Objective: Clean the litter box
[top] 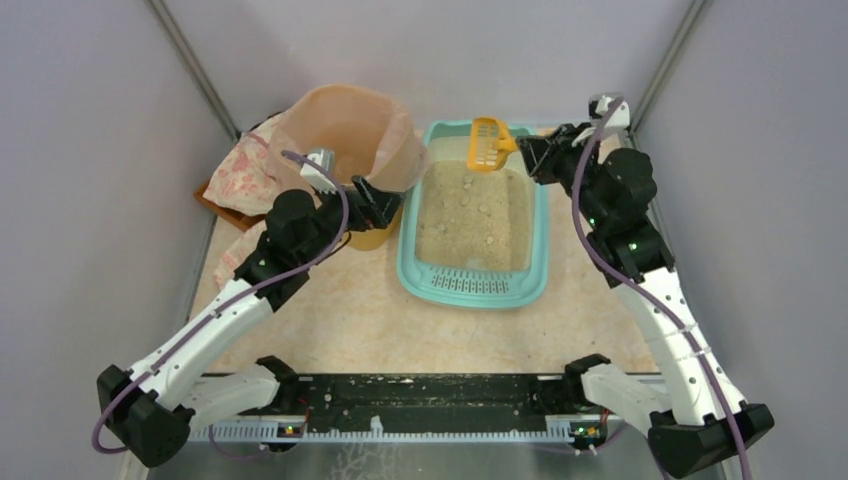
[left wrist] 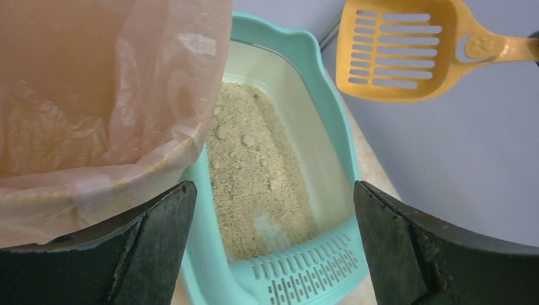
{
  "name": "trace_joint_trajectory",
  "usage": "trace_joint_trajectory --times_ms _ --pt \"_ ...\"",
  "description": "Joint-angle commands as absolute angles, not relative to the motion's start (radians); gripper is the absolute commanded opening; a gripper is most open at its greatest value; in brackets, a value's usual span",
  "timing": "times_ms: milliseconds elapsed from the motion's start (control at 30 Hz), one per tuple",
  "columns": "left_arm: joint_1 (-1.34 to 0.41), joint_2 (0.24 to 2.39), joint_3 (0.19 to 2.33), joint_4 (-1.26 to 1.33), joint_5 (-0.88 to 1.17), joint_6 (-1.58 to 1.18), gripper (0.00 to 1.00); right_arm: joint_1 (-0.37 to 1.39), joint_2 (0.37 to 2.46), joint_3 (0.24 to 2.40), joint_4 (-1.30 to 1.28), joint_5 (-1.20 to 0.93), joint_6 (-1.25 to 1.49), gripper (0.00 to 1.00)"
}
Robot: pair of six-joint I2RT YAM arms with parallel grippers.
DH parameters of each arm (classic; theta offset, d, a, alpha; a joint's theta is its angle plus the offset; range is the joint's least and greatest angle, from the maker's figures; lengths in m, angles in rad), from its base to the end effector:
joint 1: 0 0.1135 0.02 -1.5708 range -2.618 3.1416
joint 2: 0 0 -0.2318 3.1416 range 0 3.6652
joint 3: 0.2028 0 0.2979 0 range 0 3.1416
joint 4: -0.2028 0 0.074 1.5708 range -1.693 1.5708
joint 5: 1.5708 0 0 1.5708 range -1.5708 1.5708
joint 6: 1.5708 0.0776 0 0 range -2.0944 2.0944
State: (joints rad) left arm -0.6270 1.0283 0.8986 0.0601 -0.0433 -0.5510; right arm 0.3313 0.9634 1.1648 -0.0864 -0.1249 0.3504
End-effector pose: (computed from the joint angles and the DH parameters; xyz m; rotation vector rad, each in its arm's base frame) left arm 0.2843 -0.2018 0.3232 0.0305 1.7120 -0.8562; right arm 0.2915 0.1105 0.4383 -0.0901 1.4867 0.6449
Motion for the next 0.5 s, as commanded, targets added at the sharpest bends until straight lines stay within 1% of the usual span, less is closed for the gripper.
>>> trace_joint_trajectory --times_ms 0,267,400,467 --pt "-0.633 0.983 0.877 0.026 -0.101 -0.408 0.99 0.33 1.086 1.268 -0.282 0.046 0.289 0.0" --pt "-0.633 0.944 0.868 0.08 -0.094 -0.247 0.99 0.33 1.34 1.321 -0.271 0.065 0.332 0.0" --pt "-0.632 0.931 0.875 0.089 -0.027 -0.241 0.99 0.316 1.484 1.383 -0.26 0.062 0.348 0.0" --pt "-0.632 0.919 0.877 0.093 -0.006 -0.248 0.99 0.3 1.545 1.408 -0.256 0.026 0.363 0.0"
